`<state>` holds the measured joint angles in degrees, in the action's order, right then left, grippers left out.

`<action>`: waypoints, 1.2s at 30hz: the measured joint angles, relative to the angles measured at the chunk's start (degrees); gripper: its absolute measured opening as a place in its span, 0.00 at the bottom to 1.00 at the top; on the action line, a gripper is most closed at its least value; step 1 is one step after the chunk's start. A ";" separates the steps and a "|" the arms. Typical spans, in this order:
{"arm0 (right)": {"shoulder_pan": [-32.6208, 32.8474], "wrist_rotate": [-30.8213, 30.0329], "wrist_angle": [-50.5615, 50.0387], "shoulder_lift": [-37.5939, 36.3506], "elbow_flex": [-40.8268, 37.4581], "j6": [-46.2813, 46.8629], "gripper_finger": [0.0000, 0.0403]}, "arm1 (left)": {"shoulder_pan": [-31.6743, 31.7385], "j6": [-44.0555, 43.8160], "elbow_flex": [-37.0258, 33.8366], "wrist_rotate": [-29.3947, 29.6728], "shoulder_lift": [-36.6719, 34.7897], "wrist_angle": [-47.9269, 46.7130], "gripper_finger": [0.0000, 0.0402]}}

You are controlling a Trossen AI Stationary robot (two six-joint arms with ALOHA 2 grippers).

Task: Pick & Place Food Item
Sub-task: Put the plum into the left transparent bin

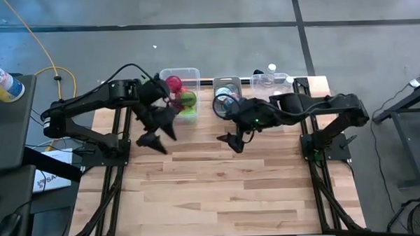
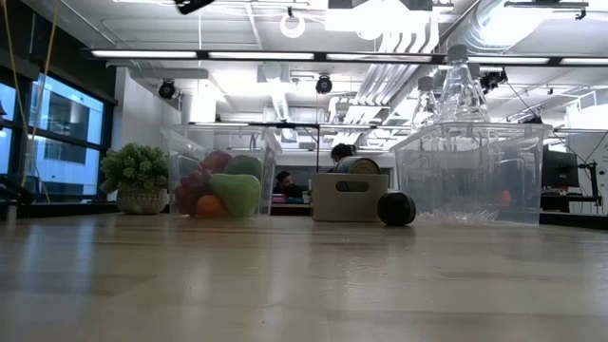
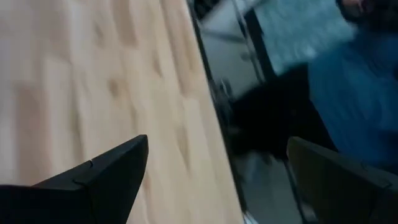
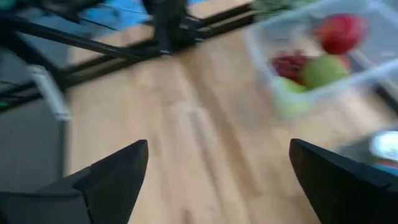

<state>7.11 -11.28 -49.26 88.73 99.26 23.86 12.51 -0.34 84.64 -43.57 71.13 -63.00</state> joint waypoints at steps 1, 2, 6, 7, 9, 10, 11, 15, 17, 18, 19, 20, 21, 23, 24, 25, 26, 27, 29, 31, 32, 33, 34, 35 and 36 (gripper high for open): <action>-0.45 1.53 1.13 0.18 0.00 0.30 0.93 | -0.03 1.44 0.00 -0.96 -0.01 -2.90 0.93; -0.70 2.60 2.17 0.32 0.00 0.36 0.92 | -0.09 2.63 0.00 -1.28 -0.03 -5.69 0.93; -0.76 0.56 4.34 0.35 0.00 0.32 0.91 | -1.11 5.30 0.00 0.81 -0.09 -13.59 0.93; -0.76 -1.30 4.33 0.35 0.00 0.32 0.91 | -1.50 5.31 0.00 1.47 -0.29 -14.34 0.93; -0.73 -5.43 3.58 0.36 0.00 0.34 0.92 | -2.69 3.98 0.00 2.75 -0.74 -14.27 0.93; -0.73 -7.50 2.75 0.63 0.02 0.41 0.93 | -3.32 2.34 0.00 3.51 -1.03 -14.09 0.93; -0.75 -9.47 1.71 1.08 0.06 0.94 0.93 | -3.79 0.41 0.00 4.30 -1.29 -13.92 0.93; -0.76 -16.56 -3.76 3.06 0.07 3.76 0.95 | -5.82 -7.10 -0.02 8.46 -3.41 -13.48 0.93; -0.76 -19.29 -6.67 3.79 0.05 7.10 0.95 | -7.14 -11.11 -0.02 8.61 -5.30 -13.67 0.93; -0.76 -20.48 -8.37 3.89 -0.07 8.73 0.95 | -7.80 -13.45 -0.02 8.61 -6.37 -14.09 0.93; -0.76 -21.94 -9.68 4.03 -0.08 10.23 0.94 | -8.66 -16.01 -0.02 8.62 -7.56 -14.19 0.93; -0.76 -23.34 -10.16 4.39 0.04 12.17 0.94 | -9.81 -18.06 -0.02 9.20 -8.80 -14.03 0.93; -0.76 -24.64 -11.10 4.41 0.15 14.54 0.94 | -11.04 -19.94 -0.02 10.15 -10.08 -13.81 0.93; -0.76 -26.83 -14.07 4.63 0.10 19.02 0.94 | -13.81 -23.11 -0.02 14.65 -12.81 -12.05 0.93; -0.76 -27.53 -15.54 4.73 0.04 21.27 0.94 | -15.26 -24.95 -0.02 18.20 -14.10 -10.72 0.93; -0.77 -27.95 -17.22 4.74 0.04 23.81 0.94 | -16.64 -27.23 -0.02 22.13 -15.41 -9.44 0.93; -0.78 -28.06 -18.91 4.74 0.04 26.24 0.94 | -17.88 -29.68 -0.02 26.46 -16.59 -7.93 0.93; -0.86 -27.88 -20.58 4.69 0.04 28.17 0.94 | -19.11 -32.53 -0.02 31.65 -17.68 -6.08 0.93; -1.15 -26.60 -21.99 4.63 0.04 30.71 0.95 | -21.59 -36.77 -0.02 40.78 -19.10 -3.77 0.93; -1.15 -24.01 -22.49 4.63 0.04 31.39 0.94 | -24.38 -37.46 -0.02 46.06 -19.64 -2.61 0.93; -1.19 -22.35 -22.34 4.65 0.02 30.76 0.94 | -25.68 -37.41 -0.02 47.32 -19.67 -2.18 0.93; -1.31 -20.43 -21.96 4.65 0.02 30.01 0.94 | -26.85 -37.35 -0.02 47.99 -19.59 -2.01 0.93; -1.66 -18.43 -21.53 5.01 0.05 29.42 0.94 | -27.83 -37.30 -0.02 48.42 -19.24 -1.84 0.93; -1.98 -16.56 -21.49 5.68 0.12 28.77 0.94 | -28.64 -37.27 -0.02 48.51 -18.66 -1.40 0.93; -2.25 -14.68 -21.82 6.16 0.13 28.54 0.94 | -29.44 -37.25 -0.02 48.60 -18.08 -0.83 0.93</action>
<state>4.86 -25.96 -71.08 94.89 99.39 52.41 -16.93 -37.58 84.62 5.04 53.06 -63.83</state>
